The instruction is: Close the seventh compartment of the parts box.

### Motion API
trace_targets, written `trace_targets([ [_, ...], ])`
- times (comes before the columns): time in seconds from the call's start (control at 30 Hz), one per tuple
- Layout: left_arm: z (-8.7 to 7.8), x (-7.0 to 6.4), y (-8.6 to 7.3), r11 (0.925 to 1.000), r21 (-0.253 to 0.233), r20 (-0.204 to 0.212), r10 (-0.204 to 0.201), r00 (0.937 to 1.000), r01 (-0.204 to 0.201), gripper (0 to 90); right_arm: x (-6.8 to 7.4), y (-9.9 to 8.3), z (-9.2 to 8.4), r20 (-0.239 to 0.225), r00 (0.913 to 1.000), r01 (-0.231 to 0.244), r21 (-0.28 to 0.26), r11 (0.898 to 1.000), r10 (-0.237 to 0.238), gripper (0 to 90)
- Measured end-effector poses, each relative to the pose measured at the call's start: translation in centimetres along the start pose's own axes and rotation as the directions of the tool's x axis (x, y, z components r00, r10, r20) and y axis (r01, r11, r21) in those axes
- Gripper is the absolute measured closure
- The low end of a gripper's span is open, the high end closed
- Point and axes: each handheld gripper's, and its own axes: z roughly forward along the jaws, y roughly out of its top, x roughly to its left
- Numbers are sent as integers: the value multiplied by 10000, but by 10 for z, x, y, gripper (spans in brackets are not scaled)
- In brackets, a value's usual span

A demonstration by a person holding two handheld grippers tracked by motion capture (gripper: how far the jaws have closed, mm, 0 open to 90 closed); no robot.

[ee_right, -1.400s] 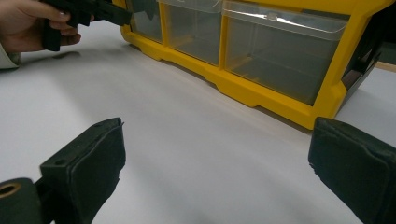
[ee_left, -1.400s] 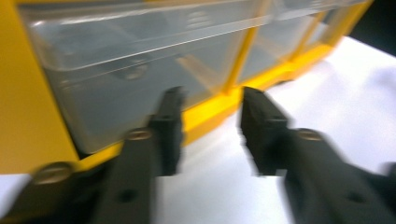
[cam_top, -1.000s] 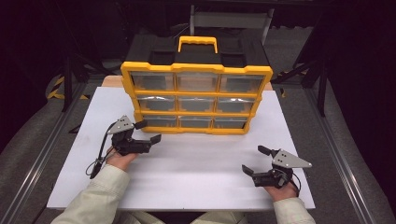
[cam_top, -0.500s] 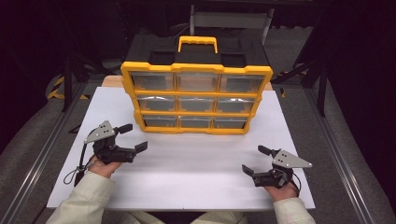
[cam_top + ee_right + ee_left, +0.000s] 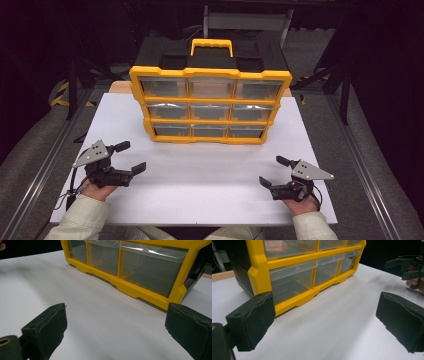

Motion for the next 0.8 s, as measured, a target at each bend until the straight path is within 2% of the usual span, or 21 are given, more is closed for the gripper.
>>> trace_targets([
  [0.33, -19, 1, -16, 9994, -276, -157, 208, 9997, -212, 28, 0, 0, 0, 14, 10000, -2, -5, 10000, 2, 46],
  [0.43, -24, 3, -23, 9991, -398, -261, 109, 9996, -119, 28, 0, 0, 0, 8, 10000, -1, -1, 10000, 1, 46],
  [0.5, -27, 4, -27, 9992, -397, -293, 41, 9996, -53, 28, 0, 0, 0, 32, 10000, 16, 8, 10000, -16, 46],
  [0.7, -35, 2, -34, 9991, -271, -480, 301, 9984, -314, 26, -1, 0, 0, 34, 10000, -31, 9, 10000, 31, 46],
  [0.8, -35, 2, -36, 9992, -278, -560, 273, 9981, -289, 26, -1, 0, 0, 26, 10000, -33, 1, 10000, 33, 46],
])
